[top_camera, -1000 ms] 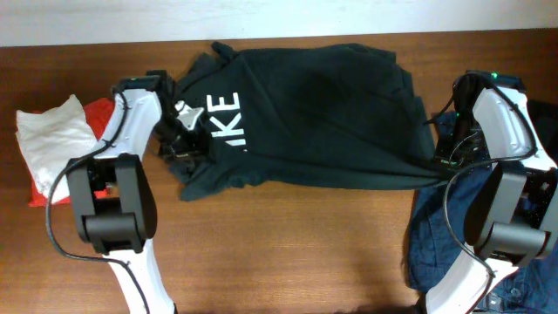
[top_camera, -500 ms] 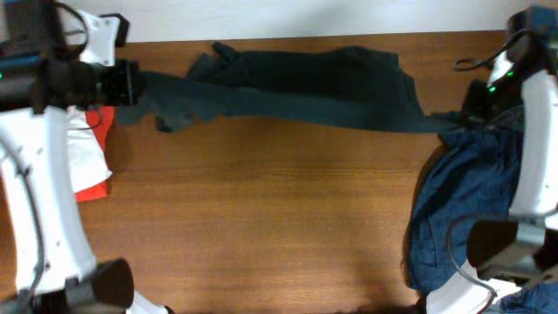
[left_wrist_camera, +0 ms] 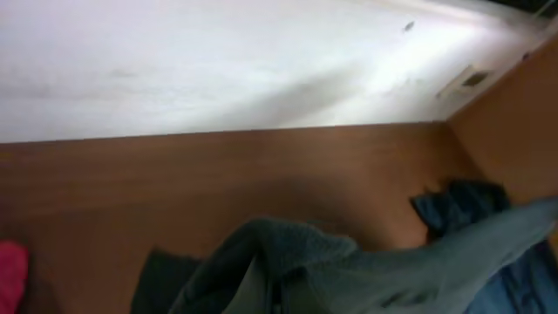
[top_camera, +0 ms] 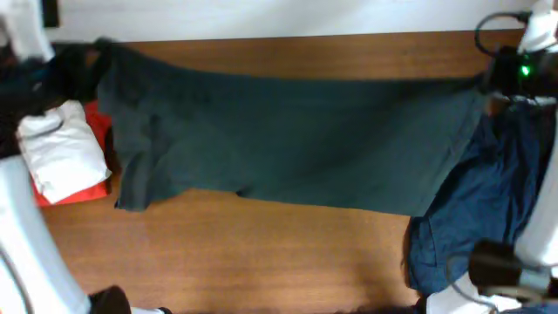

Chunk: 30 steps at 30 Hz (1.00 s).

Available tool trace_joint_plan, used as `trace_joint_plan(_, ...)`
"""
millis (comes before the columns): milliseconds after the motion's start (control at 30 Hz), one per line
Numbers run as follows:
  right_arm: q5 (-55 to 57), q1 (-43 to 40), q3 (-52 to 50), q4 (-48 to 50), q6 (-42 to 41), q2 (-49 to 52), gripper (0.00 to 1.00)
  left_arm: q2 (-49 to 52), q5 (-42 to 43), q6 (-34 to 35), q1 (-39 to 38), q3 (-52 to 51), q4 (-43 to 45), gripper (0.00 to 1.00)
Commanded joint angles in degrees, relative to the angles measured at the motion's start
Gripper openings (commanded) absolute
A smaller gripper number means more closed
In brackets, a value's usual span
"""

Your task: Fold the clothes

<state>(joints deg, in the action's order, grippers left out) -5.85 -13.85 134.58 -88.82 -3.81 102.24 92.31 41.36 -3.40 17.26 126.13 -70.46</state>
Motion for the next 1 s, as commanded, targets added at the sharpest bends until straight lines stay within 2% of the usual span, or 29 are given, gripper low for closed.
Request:
trace_joint_plan(0, -2.86, -0.26, 0.52, 10.27, 0.39, 5.75, 0.04, 9.77, -13.31, 0.44, -6.86, 0.57, 11.91, 0.00)
trace_joint_plan(33, -3.21, -0.07, 0.55, 18.64, -1.18, 5.68, 0.04, 13.25, -13.81, 4.33, -7.52, 0.57, 20.52, 0.00)
trace_joint_plan(133, -3.23, -0.04, 0.55, 33.09, -7.96, 3.15, 0.04, 14.82, -13.79, 15.06, -5.99, 0.81, 41.75, 0.00)
trace_joint_plan(200, -2.89, -0.04, 0.55, 38.40, -9.16, 0.46, 0.04, 14.80, -13.77, 21.51, -3.65, 4.79, 48.24, 0.00)
trace_joint_plan(300, 1.62, -0.11, 0.55, 40.13, -8.48, -2.97, 0.04, 14.80, -5.60, 23.37, 0.37, 13.55, 48.52, 0.00)
trace_joint_plan(333, 1.62, -0.11, 0.55, 38.45, -8.46, -3.19, 0.04, 14.73, -1.14, 23.34, 0.98, 15.10, 45.79, 0.00)
trace_joint_plan(367, 2.32, -0.11, 0.55, 34.03, -8.44, -2.93, 0.04, 14.71, 2.40, 21.62, 1.07, 15.67, 34.99, 0.00)
trace_joint_plan(433, 8.00, -0.11, 0.52, 21.92, -6.97, -1.31, 0.04, 15.06, -0.09, 11.69, 0.90, 15.23, 14.51, 0.00)
trace_joint_plan(500, 12.81, -0.11, -0.59, 10.47, -6.29, 1.81, 0.04, 16.57, -6.78, 3.50, 0.24, 14.67, -7.45, 0.00)
trace_joint_plan(567, 12.50, -0.04, -4.85, 2.38, -5.88, 5.27, 0.04, 18.38, -9.92, -1.46, -1.09, 10.69, -19.06, 0.00)
trace_joint_plan(667, 11.72, -0.04, -18.64, -1.66, -5.88, 6.21, 0.04, 18.71, -9.94, -1.51, -2.78, -1.42, -22.34, 0.00)
trace_joint_plan(767, 11.74, -0.07, -31.41, -2.05, -5.88, 6.21, 0.04, 18.69, -9.97, -5.77, -5.11, -14.71, -26.27, 0.00)
trace_joint_plan(833, 12.37, -0.07, -41.11, -2.08, -5.90, 6.21, 0.04, 18.69, -14.23, -5.99, -7.87, -27.67, -26.27, 0.00)
trace_joint_plan(900, 19.08, -0.11, -49.59, -1.79, -10.23, 6.19, 0.04, 18.69, -15.10, -5.97, -10.03, -40.41, -24.33, 0.00)
trace_joint_plan(967, 22.97, -0.11, -51.58, -1.79, -13.42, 6.19, 0.04, 18.64, -15.13, -5.95, -11.72, -48.33, -22.69, 0.00)
